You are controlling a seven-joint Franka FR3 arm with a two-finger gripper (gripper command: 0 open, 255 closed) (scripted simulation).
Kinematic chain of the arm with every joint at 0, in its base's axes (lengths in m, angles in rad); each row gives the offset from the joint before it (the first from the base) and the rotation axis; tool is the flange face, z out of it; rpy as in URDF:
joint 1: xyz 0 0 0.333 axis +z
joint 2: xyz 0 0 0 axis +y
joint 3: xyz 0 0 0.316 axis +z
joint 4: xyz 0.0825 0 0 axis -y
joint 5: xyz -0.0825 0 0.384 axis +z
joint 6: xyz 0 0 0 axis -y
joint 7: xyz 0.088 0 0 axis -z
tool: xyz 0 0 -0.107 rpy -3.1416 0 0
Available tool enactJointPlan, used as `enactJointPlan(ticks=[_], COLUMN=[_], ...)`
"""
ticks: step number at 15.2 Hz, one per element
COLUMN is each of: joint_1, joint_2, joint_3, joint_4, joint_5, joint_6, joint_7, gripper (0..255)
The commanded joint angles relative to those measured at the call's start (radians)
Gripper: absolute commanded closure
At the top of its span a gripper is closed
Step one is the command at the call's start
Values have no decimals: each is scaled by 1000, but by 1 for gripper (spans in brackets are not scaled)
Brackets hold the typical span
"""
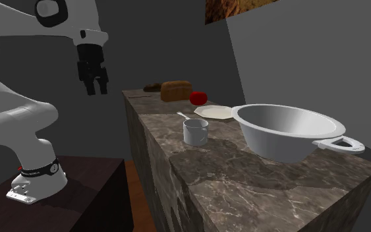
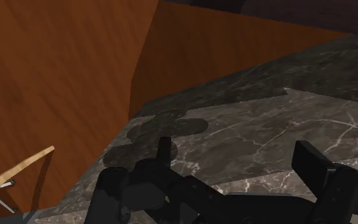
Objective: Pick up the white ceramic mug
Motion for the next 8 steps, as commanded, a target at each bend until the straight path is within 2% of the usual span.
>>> enactJointPlan(ticks=[1, 8], joint_1=[0, -2], joint_2=[0, 269], joint_3=[0, 36], joint_4=[0, 117], joint_5=[0, 28], joint_6=[0, 133], joint_7=[0, 67], gripper=[0, 0])
